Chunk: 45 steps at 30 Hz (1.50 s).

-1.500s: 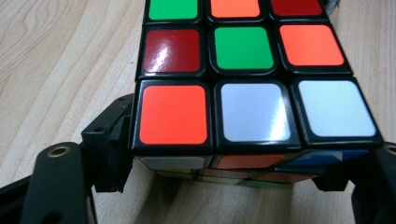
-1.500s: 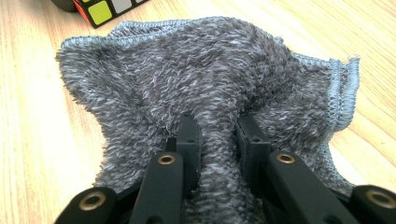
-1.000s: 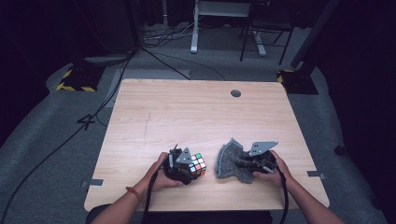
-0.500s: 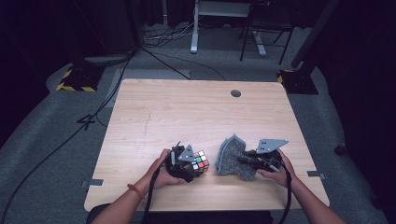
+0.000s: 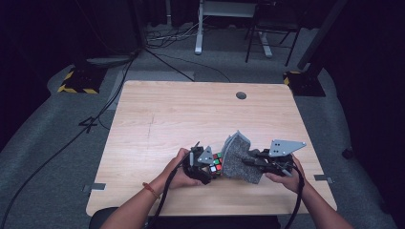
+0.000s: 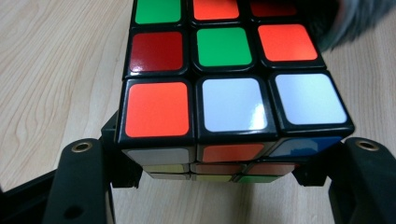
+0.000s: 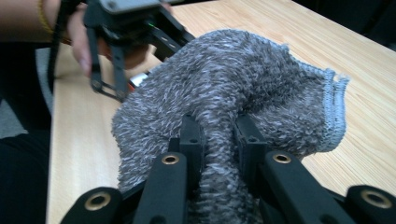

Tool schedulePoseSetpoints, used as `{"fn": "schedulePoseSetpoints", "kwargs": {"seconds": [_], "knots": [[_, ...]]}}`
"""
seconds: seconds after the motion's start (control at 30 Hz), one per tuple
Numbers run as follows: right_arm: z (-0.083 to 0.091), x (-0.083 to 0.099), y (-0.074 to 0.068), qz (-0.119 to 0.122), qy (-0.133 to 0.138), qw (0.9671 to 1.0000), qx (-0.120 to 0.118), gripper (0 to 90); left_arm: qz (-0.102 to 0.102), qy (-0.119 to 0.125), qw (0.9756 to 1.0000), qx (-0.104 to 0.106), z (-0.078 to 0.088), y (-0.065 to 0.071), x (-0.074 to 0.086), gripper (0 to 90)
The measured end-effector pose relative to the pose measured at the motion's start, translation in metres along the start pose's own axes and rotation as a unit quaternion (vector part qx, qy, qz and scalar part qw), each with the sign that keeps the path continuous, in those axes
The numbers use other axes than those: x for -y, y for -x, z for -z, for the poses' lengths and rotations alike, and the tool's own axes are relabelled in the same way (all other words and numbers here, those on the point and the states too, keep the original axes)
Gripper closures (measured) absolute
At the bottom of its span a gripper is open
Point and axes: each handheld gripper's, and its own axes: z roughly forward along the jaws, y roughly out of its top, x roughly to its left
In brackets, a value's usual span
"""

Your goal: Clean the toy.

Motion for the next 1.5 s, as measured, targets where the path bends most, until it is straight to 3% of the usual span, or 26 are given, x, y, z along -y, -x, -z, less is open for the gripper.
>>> {"fn": "schedulePoseSetpoints", "kwargs": {"seconds": [0.2, 0.43, 0.67, 0.83, 1.03, 1.27, 1.3, 1.43, 1.5], "knots": [[-0.019, -0.009, -0.011, 0.003, -0.009, 0.9994, -0.032, 77.3, -0.009, -0.002, 1.0000, -0.002, -0.006, 0.003, -0.011, 33.3], [-0.029, -0.014, -0.019, 0.010, -0.014, 0.9990, -0.042, 77.1, -0.023, -0.013, 0.9997, -0.002, -0.015, 0.008, -0.019, 33.4], [-0.031, -0.013, -0.018, 0.016, -0.024, 0.9995, -0.009, 77.3, -0.022, -0.014, 0.9996, -0.010, -0.011, 0.007, -0.018, 33.8], [-0.025, -0.008, -0.010, 0.010, -0.028, 0.9994, 0.015, 77.5, -0.017, -0.009, 0.9998, -0.010, -0.005, 0.007, -0.016, 33.8], [-0.020, 0.008, 0.003, -0.003, -0.053, 0.9977, 0.042, 77.7, -0.014, 0.009, 0.9998, -0.009, 0.004, 0.006, -0.016, 33.8], [-0.020, 0.016, 0.007, -0.014, -0.061, 0.9974, 0.037, 77.7, -0.014, 0.016, 0.9997, -0.010, 0.008, 0.005, -0.016, 33.8], [-0.021, 0.017, 0.006, -0.014, -0.059, 0.9978, 0.026, 77.6, -0.014, 0.017, 0.9997, -0.008, 0.008, 0.005, -0.016, 33.8], [-0.021, 0.013, 0.001, -0.006, -0.049, 0.9985, 0.024, 77.6, -0.028, 0.002, 0.9994, -0.021, 0.004, 0.008, -0.017, 33.8], [-0.017, 0.006, -0.005, 0.002, -0.027, 0.9993, 0.025, 77.6, -0.031, -0.008, 0.9993, -0.019, -0.001, 0.010, -0.017, 33.8]]}}
